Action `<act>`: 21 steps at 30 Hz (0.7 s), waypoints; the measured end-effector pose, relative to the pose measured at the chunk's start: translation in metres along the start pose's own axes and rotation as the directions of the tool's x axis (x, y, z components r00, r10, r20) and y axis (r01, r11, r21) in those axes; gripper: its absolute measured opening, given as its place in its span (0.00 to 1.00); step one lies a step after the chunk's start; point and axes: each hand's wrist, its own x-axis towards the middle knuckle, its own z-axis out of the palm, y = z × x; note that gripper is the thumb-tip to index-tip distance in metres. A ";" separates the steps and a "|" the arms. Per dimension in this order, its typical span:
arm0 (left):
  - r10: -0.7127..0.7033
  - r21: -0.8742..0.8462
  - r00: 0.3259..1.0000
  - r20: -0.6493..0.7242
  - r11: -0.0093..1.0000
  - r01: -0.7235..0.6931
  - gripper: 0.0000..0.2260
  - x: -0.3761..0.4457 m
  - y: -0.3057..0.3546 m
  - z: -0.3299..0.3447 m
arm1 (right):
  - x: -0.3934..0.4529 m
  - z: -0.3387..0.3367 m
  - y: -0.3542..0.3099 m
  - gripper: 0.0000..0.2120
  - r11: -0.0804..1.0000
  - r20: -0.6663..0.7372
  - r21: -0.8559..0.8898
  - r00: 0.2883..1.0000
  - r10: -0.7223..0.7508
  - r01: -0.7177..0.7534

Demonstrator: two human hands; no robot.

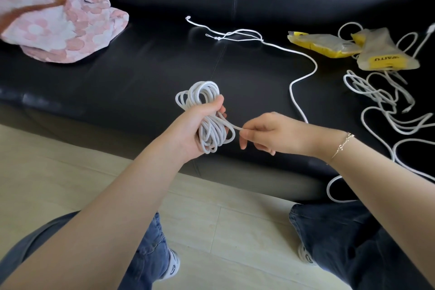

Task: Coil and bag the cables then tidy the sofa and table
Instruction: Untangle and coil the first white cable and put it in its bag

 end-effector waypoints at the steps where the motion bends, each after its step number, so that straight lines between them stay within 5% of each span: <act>1: -0.005 -0.062 1.000 0.017 0.998 0.006 0.10 0.000 0.002 -0.001 | 0.000 0.000 0.000 0.16 0.998 0.040 0.049 0.999 0.028 -0.030; 5: -0.002 -0.299 0.996 0.084 0.954 0.027 0.10 -0.001 0.005 -0.007 | 0.002 0.001 0.001 0.20 0.984 0.108 0.142 0.989 0.096 -0.111; 10: 0.031 -0.186 0.996 -0.078 0.981 -0.045 0.08 -0.001 0.011 -0.011 | 0.000 0.000 0.001 0.27 0.954 0.147 -0.106 0.945 0.293 -0.280; 15: 0.142 0.108 0.964 -0.224 0.987 -0.120 0.07 -0.008 0.022 -0.012 | -0.007 -0.017 0.002 0.23 0.921 0.019 -0.315 0.968 0.249 -0.231; 18: 0.273 0.443 0.937 -0.216 0.883 -0.155 0.07 -0.005 0.019 -0.011 | -0.009 -0.023 0.000 0.16 0.885 -0.073 -0.432 0.985 0.154 -0.171; 21: 0.317 0.558 0.934 -0.164 0.811 -0.177 0.06 -0.003 0.014 -0.010 | -0.008 -0.024 0.004 0.13 0.874 -0.168 -0.468 0.984 0.055 -0.129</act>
